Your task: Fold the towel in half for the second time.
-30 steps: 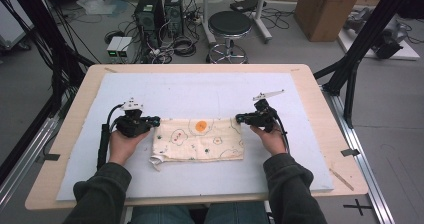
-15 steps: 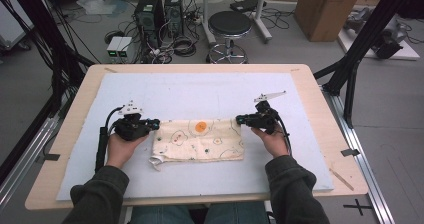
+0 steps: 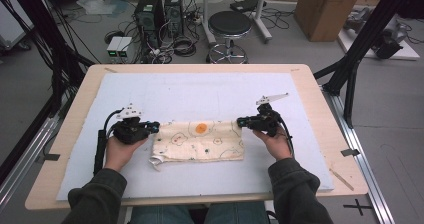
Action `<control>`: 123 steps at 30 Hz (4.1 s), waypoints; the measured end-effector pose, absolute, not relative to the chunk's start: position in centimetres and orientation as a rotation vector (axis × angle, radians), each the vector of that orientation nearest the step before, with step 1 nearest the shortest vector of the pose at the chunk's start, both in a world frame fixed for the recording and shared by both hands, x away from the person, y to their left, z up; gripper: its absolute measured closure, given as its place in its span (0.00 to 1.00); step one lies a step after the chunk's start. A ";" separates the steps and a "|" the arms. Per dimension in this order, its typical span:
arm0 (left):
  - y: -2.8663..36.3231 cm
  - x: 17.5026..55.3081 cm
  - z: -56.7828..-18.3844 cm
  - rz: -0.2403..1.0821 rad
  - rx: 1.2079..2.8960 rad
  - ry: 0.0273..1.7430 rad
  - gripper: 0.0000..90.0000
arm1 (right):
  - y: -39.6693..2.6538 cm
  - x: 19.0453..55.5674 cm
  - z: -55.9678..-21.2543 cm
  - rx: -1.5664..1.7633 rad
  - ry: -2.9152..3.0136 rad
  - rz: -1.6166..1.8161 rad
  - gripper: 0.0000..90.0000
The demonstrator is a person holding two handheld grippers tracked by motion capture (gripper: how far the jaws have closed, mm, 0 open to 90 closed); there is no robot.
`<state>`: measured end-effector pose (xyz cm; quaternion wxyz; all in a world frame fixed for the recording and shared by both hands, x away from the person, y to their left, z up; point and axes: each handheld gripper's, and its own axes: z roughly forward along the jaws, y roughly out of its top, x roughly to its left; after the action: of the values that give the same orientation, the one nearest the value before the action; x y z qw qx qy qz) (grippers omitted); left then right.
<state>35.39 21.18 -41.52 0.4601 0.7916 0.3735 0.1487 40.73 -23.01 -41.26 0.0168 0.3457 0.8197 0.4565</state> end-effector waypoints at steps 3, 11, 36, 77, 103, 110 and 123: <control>21.1 35.1 -41.5 0.371 1.945 0.909 0.94 | -23.2 40.5 -41.5 1.079 2.550 1.423 0.92; 21.2 34.2 -41.5 0.368 1.947 0.888 0.94 | -23.5 39.6 -41.5 1.045 2.552 1.444 0.92; 21.3 31.1 -41.9 0.364 2.024 0.770 0.93 | -23.9 36.2 -41.6 0.965 2.586 1.471 0.92; 21.8 28.1 -42.9 0.313 2.068 0.721 0.75 | -23.8 32.7 -43.6 0.894 2.730 1.385 0.84; 19.0 30.6 -40.3 0.323 2.039 0.687 0.85 | -20.7 34.7 -40.6 0.779 2.667 1.476 0.74; 17.8 30.9 -41.8 0.310 2.160 0.664 0.84 | -19.2 35.2 -42.2 0.762 2.745 1.370 0.71; 19.1 30.7 -43.5 0.303 2.192 0.716 0.73 | -20.1 34.1 -43.3 0.714 2.747 1.223 0.67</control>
<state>30.75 19.14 -43.46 0.3965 0.8652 0.2828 0.1196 34.13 -20.05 -43.31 0.0254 0.2308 0.8886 0.3956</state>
